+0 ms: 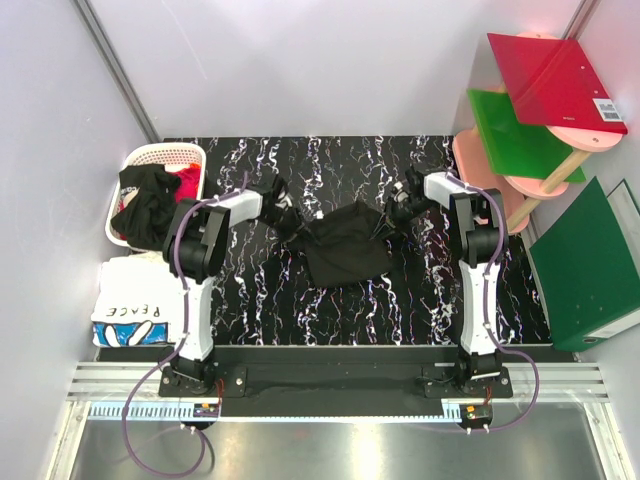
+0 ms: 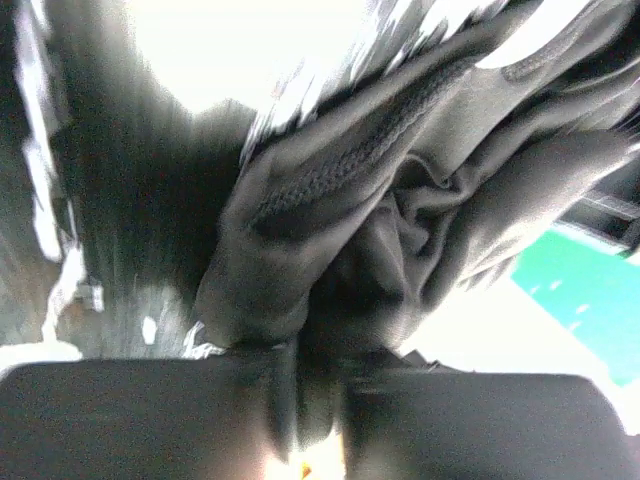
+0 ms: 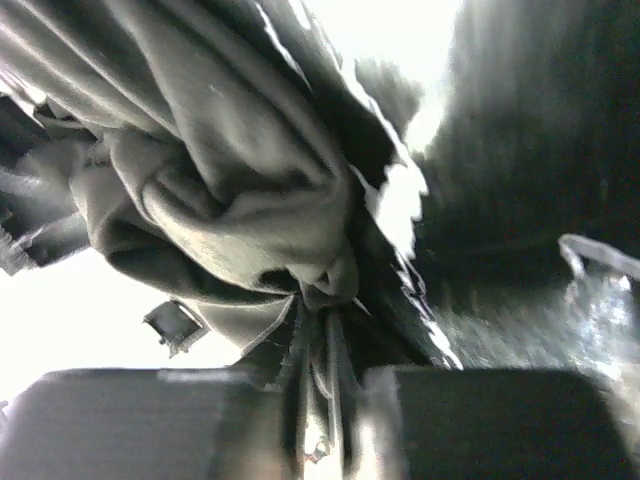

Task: Fold and stack the t-shirts
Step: Smooth out wrinkles on the folded tshirt

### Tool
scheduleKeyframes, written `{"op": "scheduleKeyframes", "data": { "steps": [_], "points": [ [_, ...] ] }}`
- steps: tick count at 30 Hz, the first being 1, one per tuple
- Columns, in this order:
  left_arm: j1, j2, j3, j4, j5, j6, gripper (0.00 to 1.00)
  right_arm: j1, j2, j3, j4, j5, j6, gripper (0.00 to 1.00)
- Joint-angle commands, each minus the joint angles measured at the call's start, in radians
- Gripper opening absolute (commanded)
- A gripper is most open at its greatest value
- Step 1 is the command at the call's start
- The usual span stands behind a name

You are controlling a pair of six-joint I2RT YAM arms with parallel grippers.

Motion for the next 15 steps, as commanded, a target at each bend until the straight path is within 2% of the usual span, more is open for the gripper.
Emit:
{"op": "scheduleKeyframes", "data": {
  "steps": [1, 2, 5, 6, 8, 15],
  "points": [
    [-0.014, -0.042, -0.089, -0.141, -0.065, 0.102, 0.73, 0.010, -0.018, -0.060, -0.103, 0.100, -0.044, 0.23],
    [-0.016, -0.053, -0.071, -0.152, -0.082, 0.129, 0.99, 0.010, -0.044, -0.055, -0.107, 0.094, -0.050, 0.39],
    [-0.013, -0.073, -0.026, -0.181, -0.086, 0.169, 0.99, 0.010, -0.102, -0.020, -0.136, 0.113, -0.064, 0.65],
    [-0.011, -0.079, -0.019, -0.187, -0.085, 0.175, 0.99, 0.010, -0.116, -0.002, -0.153, 0.129, -0.070, 0.78],
    [-0.006, -0.097, -0.005, -0.189, -0.071, 0.177, 0.99, 0.010, -0.148, 0.052, -0.192, 0.153, -0.082, 0.83],
    [-0.006, -0.105, 0.003, -0.212, -0.036, 0.189, 0.99, 0.009, -0.165, 0.144, -0.205, 0.140, -0.067, 0.82]
  ]
}}
